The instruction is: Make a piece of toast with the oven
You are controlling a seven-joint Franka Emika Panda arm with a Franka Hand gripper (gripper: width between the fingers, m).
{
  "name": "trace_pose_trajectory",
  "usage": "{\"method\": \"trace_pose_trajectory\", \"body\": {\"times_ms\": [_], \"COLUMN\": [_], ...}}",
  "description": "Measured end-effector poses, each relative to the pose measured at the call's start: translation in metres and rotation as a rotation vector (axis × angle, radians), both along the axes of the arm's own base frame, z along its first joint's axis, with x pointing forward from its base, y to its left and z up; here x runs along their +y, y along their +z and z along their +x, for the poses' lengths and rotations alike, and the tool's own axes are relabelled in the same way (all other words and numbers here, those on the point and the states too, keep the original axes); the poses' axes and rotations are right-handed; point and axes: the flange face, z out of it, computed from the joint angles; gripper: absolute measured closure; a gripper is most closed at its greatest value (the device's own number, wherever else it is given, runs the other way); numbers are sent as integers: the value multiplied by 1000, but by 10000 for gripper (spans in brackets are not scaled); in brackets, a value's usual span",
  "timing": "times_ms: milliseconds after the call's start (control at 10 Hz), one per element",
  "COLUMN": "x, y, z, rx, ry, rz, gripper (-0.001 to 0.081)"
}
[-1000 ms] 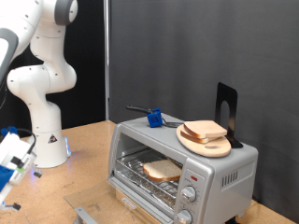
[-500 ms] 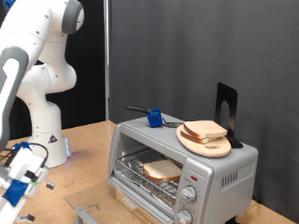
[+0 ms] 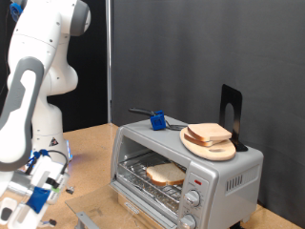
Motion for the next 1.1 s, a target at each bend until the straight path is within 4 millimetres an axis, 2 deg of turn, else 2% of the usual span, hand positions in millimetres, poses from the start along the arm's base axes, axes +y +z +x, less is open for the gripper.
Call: {"method": "trace_pose_trajectory", "body": {"times_ms": [200,400,1100], "x": [23,43,60], "y": [1,12,85], "z": [-1,-1,2], "rx": [1,-18,-58], "ry": [32,53,48], "rz": [34,81,296], "gripper": [-2,-2,-2]}}
